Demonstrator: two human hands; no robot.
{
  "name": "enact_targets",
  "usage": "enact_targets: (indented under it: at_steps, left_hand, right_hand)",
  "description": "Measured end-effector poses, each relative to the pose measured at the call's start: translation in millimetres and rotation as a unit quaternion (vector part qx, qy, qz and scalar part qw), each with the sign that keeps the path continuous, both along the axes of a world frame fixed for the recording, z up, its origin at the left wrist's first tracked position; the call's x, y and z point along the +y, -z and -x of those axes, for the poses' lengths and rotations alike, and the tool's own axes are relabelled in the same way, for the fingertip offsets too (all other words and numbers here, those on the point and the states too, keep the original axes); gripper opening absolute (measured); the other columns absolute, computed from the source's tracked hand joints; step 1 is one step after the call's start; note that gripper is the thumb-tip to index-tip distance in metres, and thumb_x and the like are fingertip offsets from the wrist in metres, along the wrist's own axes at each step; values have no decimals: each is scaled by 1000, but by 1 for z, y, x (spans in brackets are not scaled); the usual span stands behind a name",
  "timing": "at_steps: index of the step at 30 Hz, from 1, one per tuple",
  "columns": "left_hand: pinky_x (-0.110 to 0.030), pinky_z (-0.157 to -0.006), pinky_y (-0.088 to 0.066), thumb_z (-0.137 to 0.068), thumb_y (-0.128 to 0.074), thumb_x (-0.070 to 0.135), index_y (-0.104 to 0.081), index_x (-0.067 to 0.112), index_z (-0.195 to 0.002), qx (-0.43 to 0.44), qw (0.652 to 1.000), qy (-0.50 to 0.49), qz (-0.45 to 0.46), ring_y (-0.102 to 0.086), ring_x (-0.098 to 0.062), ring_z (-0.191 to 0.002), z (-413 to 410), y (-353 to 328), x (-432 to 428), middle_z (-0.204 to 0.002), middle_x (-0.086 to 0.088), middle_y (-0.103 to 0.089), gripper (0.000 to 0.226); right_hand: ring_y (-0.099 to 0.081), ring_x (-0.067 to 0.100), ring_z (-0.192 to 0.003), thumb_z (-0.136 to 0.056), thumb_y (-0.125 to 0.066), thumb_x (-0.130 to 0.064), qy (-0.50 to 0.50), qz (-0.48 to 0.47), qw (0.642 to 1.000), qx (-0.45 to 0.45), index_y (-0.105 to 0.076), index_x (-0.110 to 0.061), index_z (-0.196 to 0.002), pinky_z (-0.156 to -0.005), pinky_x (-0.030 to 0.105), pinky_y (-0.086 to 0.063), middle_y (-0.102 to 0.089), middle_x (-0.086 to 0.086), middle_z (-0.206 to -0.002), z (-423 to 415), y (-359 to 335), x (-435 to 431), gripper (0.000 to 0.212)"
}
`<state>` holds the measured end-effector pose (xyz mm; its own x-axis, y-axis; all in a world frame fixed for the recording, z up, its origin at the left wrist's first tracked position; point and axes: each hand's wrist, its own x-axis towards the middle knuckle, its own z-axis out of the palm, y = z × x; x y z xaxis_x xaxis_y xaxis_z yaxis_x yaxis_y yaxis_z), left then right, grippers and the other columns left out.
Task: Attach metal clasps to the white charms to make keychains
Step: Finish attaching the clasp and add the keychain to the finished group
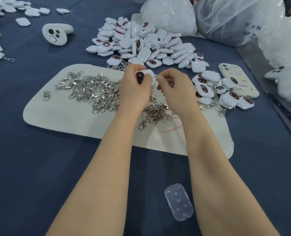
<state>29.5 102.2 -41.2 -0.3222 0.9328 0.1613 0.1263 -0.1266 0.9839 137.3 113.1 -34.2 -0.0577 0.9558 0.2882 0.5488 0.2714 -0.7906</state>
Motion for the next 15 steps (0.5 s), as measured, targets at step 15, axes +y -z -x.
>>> enact_targets:
  at_steps: [15]
  left_hand:
    - [-10,-41,-31,-96,-42,10,-55,3,-85,-535,815,166,150,-32,-1,-39,6,-5,4,-64,2,-38,18]
  right_hand:
    - [-59,2,-71,-93,-55,-10,9,-8,978,209,-63,-19,-86,-70,19,-48,-65,-6,-77,8,11,4,14]
